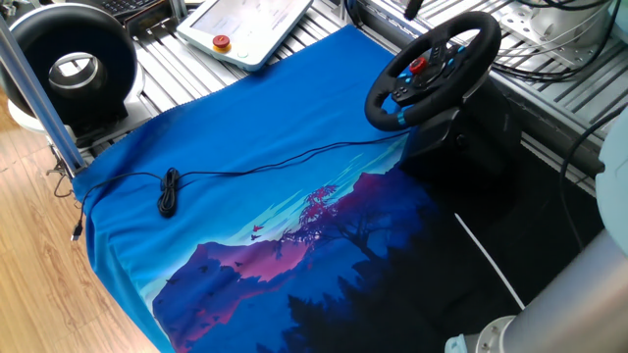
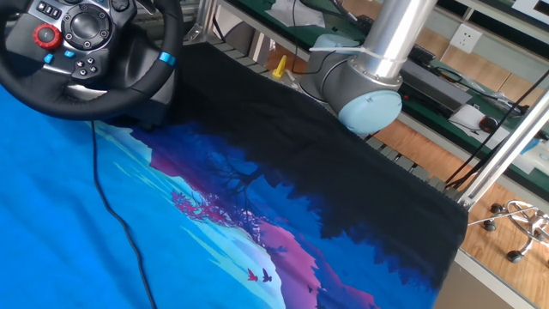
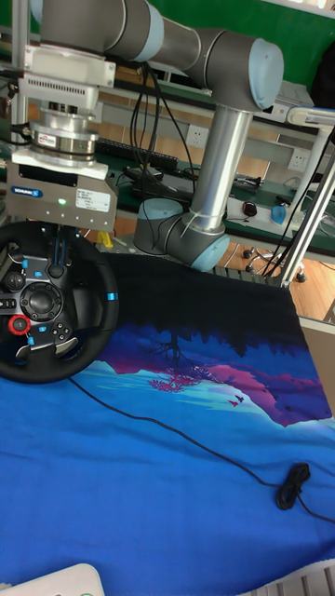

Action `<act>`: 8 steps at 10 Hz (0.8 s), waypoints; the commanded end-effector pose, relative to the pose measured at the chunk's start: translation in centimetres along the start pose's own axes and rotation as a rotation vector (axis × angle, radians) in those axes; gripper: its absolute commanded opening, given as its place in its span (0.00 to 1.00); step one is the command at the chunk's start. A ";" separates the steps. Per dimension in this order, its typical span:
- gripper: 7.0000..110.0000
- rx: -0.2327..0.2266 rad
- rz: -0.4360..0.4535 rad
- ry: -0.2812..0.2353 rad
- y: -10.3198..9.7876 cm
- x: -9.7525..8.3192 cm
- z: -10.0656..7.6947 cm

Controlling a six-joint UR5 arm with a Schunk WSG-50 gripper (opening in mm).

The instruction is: Rotate the steering wheel 90 degrees clockwise

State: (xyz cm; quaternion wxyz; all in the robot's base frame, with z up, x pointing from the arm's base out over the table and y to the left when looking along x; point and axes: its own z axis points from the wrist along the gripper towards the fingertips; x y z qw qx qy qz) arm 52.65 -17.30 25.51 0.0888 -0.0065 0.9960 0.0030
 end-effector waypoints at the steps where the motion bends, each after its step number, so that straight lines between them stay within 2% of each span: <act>1: 0.00 0.012 0.008 0.036 -0.3 1.0 -0.2; 3: 0.00 0.011 -0.005 0.056 -0.3 1.5 -0.2; 8: 0.00 -0.032 -0.030 0.069 0.8 1.8 -0.3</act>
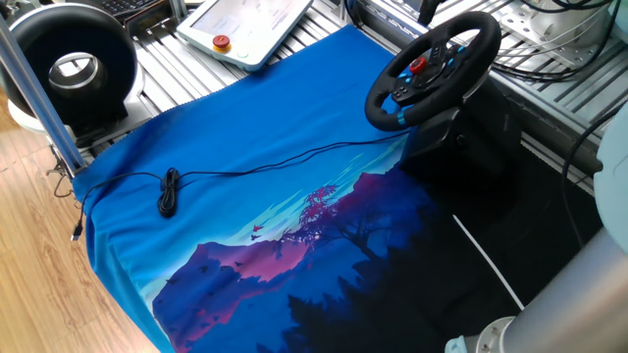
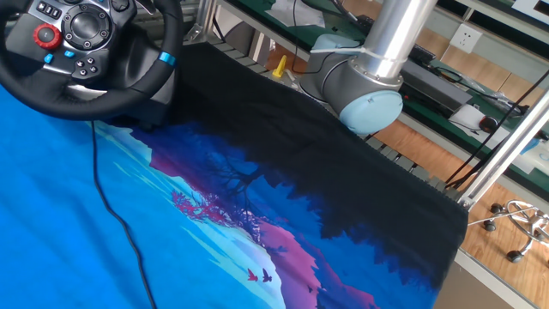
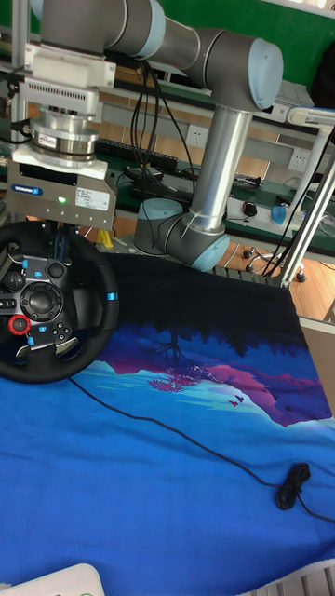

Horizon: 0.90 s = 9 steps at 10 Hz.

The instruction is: Rotate the steering wheel 90 degrees clockwise

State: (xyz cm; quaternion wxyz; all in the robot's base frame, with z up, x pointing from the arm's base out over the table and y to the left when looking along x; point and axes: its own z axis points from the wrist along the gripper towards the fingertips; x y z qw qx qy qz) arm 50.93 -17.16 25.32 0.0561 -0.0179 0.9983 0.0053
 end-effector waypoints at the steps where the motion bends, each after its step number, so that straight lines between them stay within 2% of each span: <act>1: 0.00 -0.033 -0.009 0.009 0.8 0.2 -0.1; 9: 0.00 -0.032 -0.012 0.018 0.8 0.5 -0.2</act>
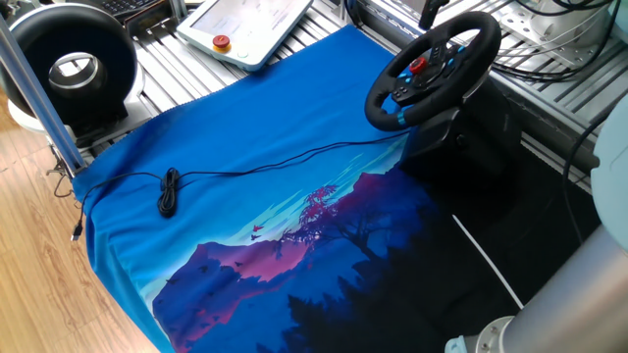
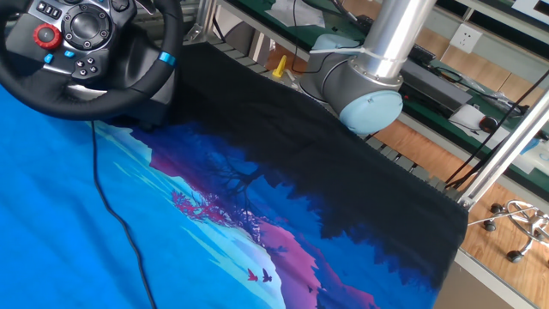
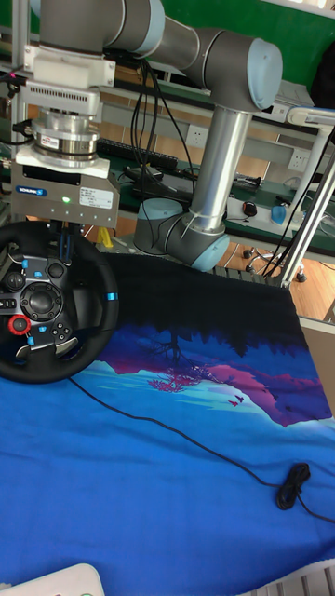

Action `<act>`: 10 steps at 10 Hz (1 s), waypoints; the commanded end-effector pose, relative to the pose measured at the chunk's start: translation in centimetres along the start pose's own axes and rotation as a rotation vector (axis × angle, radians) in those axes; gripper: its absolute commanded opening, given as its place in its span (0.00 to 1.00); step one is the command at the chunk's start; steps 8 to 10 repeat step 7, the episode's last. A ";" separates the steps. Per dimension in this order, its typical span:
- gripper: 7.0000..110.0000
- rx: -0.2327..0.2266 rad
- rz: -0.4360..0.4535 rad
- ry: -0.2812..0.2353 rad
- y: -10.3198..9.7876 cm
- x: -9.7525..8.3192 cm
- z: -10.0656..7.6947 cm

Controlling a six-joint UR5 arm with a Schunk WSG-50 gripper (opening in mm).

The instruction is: Rotate the steering wheel 90 degrees clockwise

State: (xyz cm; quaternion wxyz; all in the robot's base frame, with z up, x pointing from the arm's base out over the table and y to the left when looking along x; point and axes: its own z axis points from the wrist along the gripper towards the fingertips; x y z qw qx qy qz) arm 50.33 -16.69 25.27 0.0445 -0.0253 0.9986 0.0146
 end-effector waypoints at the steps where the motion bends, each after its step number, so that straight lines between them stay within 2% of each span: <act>1: 0.00 -0.012 0.001 -0.004 0.3 -0.1 -0.1; 10: 0.00 -0.012 -0.005 0.000 0.3 0.0 -0.1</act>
